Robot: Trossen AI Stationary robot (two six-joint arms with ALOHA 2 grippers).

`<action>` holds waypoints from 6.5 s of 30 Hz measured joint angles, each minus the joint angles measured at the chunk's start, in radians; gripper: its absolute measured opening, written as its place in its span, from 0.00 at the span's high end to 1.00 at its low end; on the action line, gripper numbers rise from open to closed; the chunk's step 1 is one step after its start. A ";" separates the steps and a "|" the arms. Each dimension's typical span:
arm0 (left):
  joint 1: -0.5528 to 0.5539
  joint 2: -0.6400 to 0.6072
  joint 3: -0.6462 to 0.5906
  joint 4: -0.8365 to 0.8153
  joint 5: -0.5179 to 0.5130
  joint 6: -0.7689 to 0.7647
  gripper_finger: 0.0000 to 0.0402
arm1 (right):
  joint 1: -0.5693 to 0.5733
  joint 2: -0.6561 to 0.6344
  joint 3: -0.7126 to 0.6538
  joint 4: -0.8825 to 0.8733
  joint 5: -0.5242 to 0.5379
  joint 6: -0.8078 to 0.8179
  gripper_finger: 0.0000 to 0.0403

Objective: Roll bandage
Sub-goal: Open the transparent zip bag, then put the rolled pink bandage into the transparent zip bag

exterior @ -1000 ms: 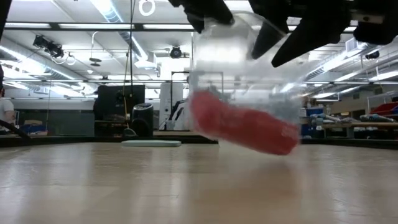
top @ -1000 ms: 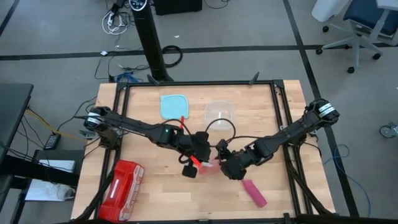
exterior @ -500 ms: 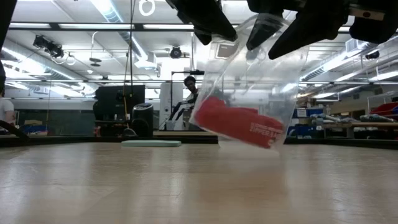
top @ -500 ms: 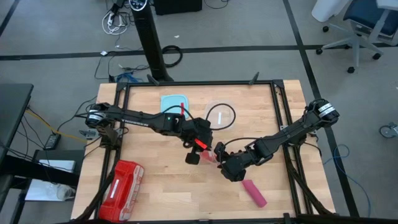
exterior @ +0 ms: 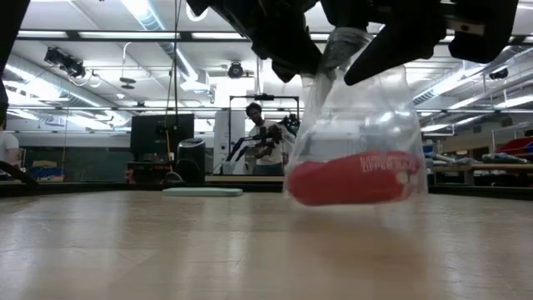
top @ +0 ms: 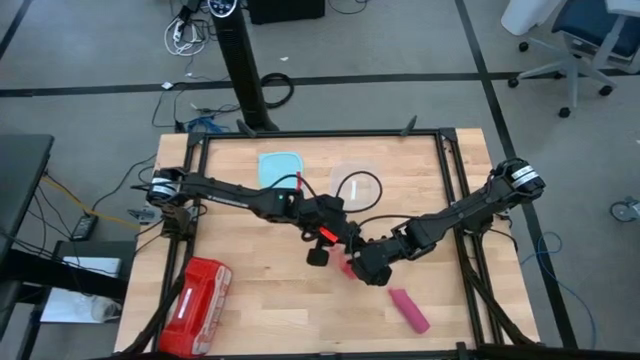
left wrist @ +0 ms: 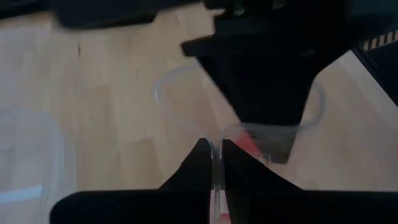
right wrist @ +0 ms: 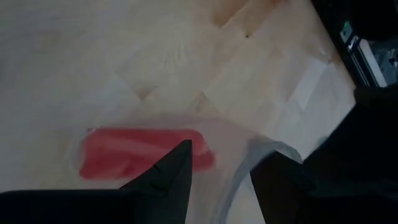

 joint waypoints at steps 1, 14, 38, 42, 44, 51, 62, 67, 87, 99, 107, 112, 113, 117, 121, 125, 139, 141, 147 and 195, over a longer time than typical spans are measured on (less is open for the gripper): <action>-0.001 0.000 -0.005 0.011 0.000 -0.001 0.95 | -0.003 0.000 0.000 -0.001 0.000 0.000 0.62; -0.020 -0.003 -0.089 0.134 -0.006 -0.002 0.95 | -0.011 0.002 -0.001 -0.019 -0.010 0.020 0.62; -0.021 0.000 -0.232 0.367 -0.088 -0.045 0.95 | -0.001 -0.001 0.000 -0.105 0.152 0.162 0.62; -0.020 0.000 -0.233 0.365 -0.088 -0.048 0.95 | -0.002 -0.001 0.000 -0.120 0.192 0.242 0.62; -0.021 0.000 -0.233 0.367 -0.088 -0.048 0.95 | -0.001 -0.001 0.000 -0.123 0.211 0.274 0.62; -0.025 0.000 -0.233 0.354 -0.069 -0.048 0.95 | -0.003 -0.002 0.001 -0.230 0.232 0.381 0.62; -0.023 0.000 -0.233 0.355 -0.078 -0.048 0.95 | 0.017 -0.003 0.004 -0.243 0.210 0.445 0.62; -0.022 0.000 -0.233 0.356 -0.084 -0.048 0.95 | 0.029 -0.005 0.035 -0.205 0.251 0.497 0.62; -0.028 -0.082 -0.232 0.241 -0.119 -0.046 0.95 | 0.049 -0.008 0.035 -0.096 0.234 0.462 0.62; -0.029 -0.074 -0.232 0.233 -0.131 -0.045 0.95 | 0.076 -0.137 0.035 -0.217 0.144 0.713 0.62; -0.030 -0.074 -0.232 0.232 -0.135 -0.047 0.95 | 0.106 -0.153 0.035 -0.455 -0.185 1.265 0.62; -0.030 -0.074 -0.232 0.232 -0.135 -0.047 0.95 | 0.152 -0.103 0.035 -0.521 -0.307 1.511 0.62; -0.030 -0.074 -0.232 0.233 -0.135 -0.047 0.95 | 0.164 -0.096 0.035 -0.519 -0.315 1.566 0.62; -0.030 -0.074 -0.232 0.232 -0.135 -0.045 0.95 | 0.229 -0.062 0.035 -0.509 -0.328 1.773 0.62; -0.030 -0.074 -0.232 0.232 -0.135 -0.044 0.95 | 0.300 -0.004 0.035 -0.516 -0.334 1.937 0.62; -0.030 -0.074 -0.232 0.232 -0.138 -0.031 0.95 | 0.371 0.054 0.035 -0.501 -0.361 2.071 0.62; -0.027 -0.073 -0.232 0.233 -0.139 -0.014 0.95 | 0.491 0.132 0.035 -0.446 -0.276 2.301 0.62; -0.027 -0.073 -0.232 0.233 -0.139 0.001 0.95 | 0.491 0.145 0.035 -0.446 -0.275 2.302 0.62; -0.027 -0.073 -0.232 0.227 -0.138 0.001 0.95 | 0.490 0.192 0.038 -0.448 -0.287 2.283 0.62; -0.027 -0.073 -0.232 0.208 -0.138 -0.005 0.95 | 0.495 0.214 -0.001 -0.410 -0.346 2.197 0.58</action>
